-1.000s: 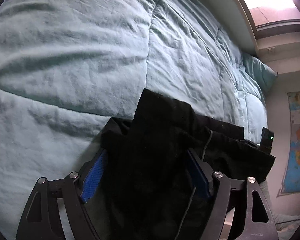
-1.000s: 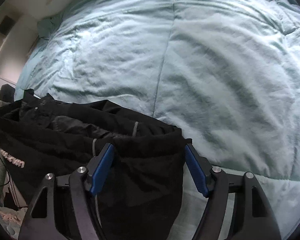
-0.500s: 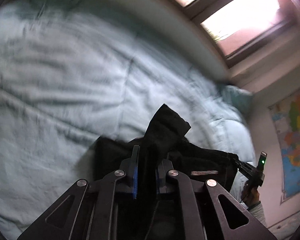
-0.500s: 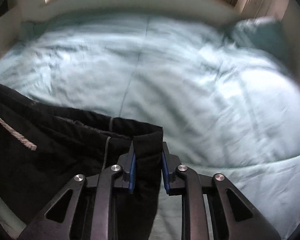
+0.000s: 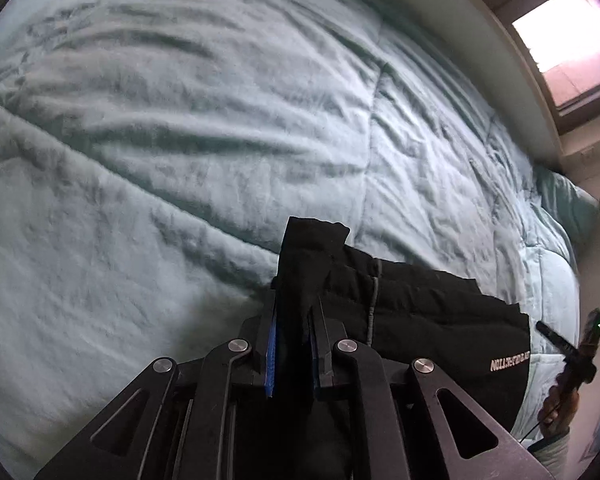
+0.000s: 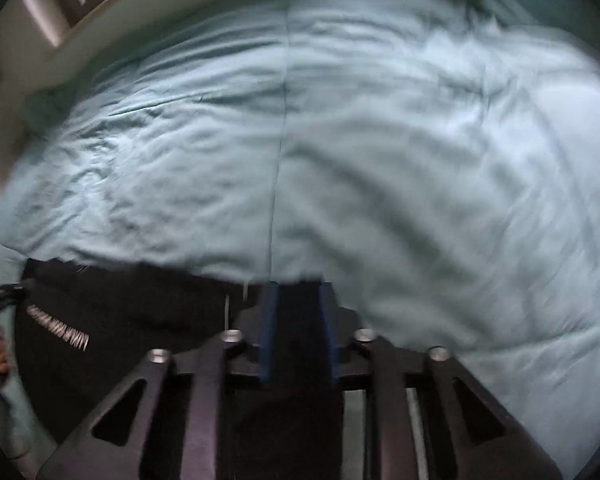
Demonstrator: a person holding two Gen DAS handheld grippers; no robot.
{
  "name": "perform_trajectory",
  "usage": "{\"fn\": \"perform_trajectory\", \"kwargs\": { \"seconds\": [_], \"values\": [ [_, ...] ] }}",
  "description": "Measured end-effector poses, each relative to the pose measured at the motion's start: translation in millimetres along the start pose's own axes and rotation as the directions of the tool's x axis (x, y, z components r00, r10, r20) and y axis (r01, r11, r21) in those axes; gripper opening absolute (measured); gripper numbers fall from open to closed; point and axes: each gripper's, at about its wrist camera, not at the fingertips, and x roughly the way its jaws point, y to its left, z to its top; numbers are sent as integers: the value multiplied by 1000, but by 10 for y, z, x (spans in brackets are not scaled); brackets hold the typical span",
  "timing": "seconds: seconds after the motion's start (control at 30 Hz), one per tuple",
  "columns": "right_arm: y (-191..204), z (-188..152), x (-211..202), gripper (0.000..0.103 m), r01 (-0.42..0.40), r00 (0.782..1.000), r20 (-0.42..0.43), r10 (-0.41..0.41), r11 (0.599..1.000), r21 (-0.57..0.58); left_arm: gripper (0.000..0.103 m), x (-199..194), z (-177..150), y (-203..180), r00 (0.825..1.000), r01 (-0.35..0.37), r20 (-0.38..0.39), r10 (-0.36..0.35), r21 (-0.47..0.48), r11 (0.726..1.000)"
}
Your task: Fold large clothes
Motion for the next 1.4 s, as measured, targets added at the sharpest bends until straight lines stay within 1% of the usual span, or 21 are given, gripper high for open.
{"fn": "perform_trajectory", "kwargs": {
  "seconds": [0.1, 0.17, 0.2, 0.27, 0.3, 0.33, 0.37, 0.43, 0.5, 0.57, 0.63, 0.7, 0.77, 0.87, 0.93, 0.97, 1.0, 1.07, 1.17, 1.3, 1.4],
  "values": [
    [-130, -163, 41, 47, -41, 999, -17, 42, 999, 10, 13, -36, 16, -33, 1000, -5, -10, 5, 22, 1000],
    [-137, -182, 129, 69, -56, 998, -42, 56, 998, -3, 13, -32, 44, -28, 1000, -11, -11, 11, 29, 1000],
    [-125, -160, 221, 75, -72, 996, -60, 71, 997, -8, 13, -42, 36, -35, 1000, -13, -8, 13, 27, 1000],
    [-123, -137, 398, 78, -88, 993, -74, 88, 996, -2, 13, -50, 6, -46, 1000, -15, -1, 15, 9, 1000],
    [-108, -132, 498, 72, -110, 990, -82, 110, 994, 8, 13, -33, -15, -54, 1000, -16, 1, 16, 5, 1000],
    [-87, -139, 564, 34, -133, 987, -91, 133, 991, 11, 13, -57, -23, -59, 1000, -18, 8, 18, -1, 1000],
    [-16, -155, 609, 23, -106, 990, -98, 105, 994, -2, 13, -86, -30, -67, 1000, -17, 17, 17, -6, 1000],
    [119, -202, 473, 14, -24, 999, -46, 21, 998, -61, 13, -242, -32, -65, 999, 4, 51, -3, -13, 1000],
    [199, -205, 75, 13, 49, 997, 62, -45, 996, -79, 13, -498, -17, -107, 993, 45, 109, -43, -17, 999],
    [215, -148, -421, 13, 62, 982, 182, -50, 996, -62, 13, -747, 8, -195, 982, 99, 163, -96, -8, 995],
    [320, -28, -663, 12, 107, 967, 242, -81, 990, -93, 13, -910, 55, -317, 974, 84, 209, -86, 18, 996],
    [443, 105, -640, 12, 196, 949, 273, -155, 972, -129, 13, -892, 144, -390, 973, 18, 230, -24, 27, 999],
    [444, 238, -339, 12, 226, 953, 236, -192, 966, -127, 13, -688, 207, -341, 979, -27, 202, 24, 11, 1000],
    [301, 283, 308, 12, 190, 979, 85, -183, 978, -81, 13, -29, 195, -108, 986, -150, 66, 151, -22, 988],
    [236, 149, 727, 11, 200, 979, -14, -201, 977, -76, 18, 313, 104, 53, 989, -148, -9, 147, -51, 988],
    [210, 84, 827, 13, 196, 979, -45, -200, 978, -70, 23, 334, 98, 78, 989, -145, -9, 145, -54, 988],
    [179, 21, 940, 13, 193, 977, -82, -196, 980, -50, 40, 314, 123, 121, 989, -145, -16, 144, -69, 987],
    [140, -32, 985, 16, 190, 977, -98, -191, 981, -25, 58, 216, 175, 196, 989, -147, -12, 147, -102, 984],
    [40, -4, 848, 20, 121, 990, -84, -117, 991, 48, 58, -21, 240, 338, 994, -107, 2, 108, -123, 987],
    [-58, -43, 295, 29, 32, 999, 13, -34, 991, 127, 58, -563, 213, 505, 976, -195, 70, 205, -133, 972],
    [67, -179, -208, 60, 21, 995, 96, -30, 995, 94, 57, -913, 94, 490, 983, -134, 106, 147, -123, 983]
  ]
}}
